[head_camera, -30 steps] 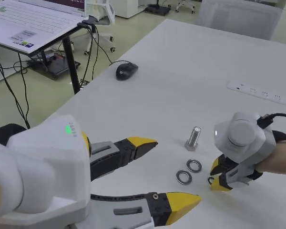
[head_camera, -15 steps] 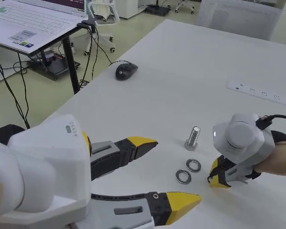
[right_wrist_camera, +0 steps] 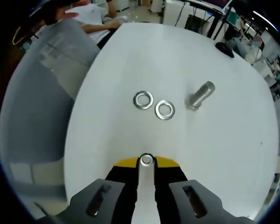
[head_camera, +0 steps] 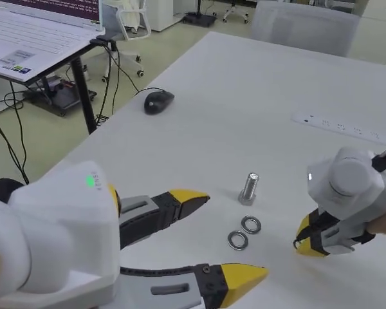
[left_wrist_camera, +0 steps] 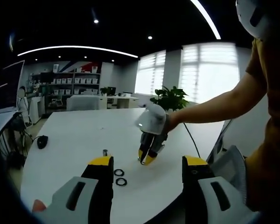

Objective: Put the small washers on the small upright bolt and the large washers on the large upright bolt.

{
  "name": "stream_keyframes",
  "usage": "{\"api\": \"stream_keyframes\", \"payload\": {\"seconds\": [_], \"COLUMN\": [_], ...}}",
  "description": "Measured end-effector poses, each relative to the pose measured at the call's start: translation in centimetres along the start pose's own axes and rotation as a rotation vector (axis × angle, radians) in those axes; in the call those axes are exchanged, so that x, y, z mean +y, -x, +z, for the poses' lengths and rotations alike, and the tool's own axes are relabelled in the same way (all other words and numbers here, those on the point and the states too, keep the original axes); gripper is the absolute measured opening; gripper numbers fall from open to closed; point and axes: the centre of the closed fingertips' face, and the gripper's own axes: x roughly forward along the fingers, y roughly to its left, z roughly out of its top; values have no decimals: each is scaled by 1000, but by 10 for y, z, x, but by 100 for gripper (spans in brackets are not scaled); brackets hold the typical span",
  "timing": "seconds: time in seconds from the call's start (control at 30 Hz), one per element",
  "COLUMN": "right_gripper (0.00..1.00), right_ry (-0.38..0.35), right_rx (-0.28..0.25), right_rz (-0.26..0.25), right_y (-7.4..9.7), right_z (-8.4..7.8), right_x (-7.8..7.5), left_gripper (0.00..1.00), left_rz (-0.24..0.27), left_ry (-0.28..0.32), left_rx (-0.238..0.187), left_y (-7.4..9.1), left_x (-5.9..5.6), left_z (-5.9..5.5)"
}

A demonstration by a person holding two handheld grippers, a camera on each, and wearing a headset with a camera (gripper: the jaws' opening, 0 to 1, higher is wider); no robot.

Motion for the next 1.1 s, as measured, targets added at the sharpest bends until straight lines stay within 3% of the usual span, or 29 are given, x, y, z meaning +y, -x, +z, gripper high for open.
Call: {"api": "stream_keyframes", "payload": {"seconds": [0.43,0.83,1.1], "right_gripper": [12,12,12], "right_ry": [-71,-81,-59], "right_rx": [16,-2,2], "right_rz": [-63,-116,-113], "right_y": [28,49,48], "right_z": [-31,-22,-13], "right_x": [-8,-29,-36], "left_gripper": [58,58,58], "left_rz": [-43,-41,-39], "left_ry": [-18,-17,-15], "left_rx": [1,3,-2], "left_y": [-6,-7,-8], "left_x": [-10,-9,-9], "left_z": [4,3,4]}}
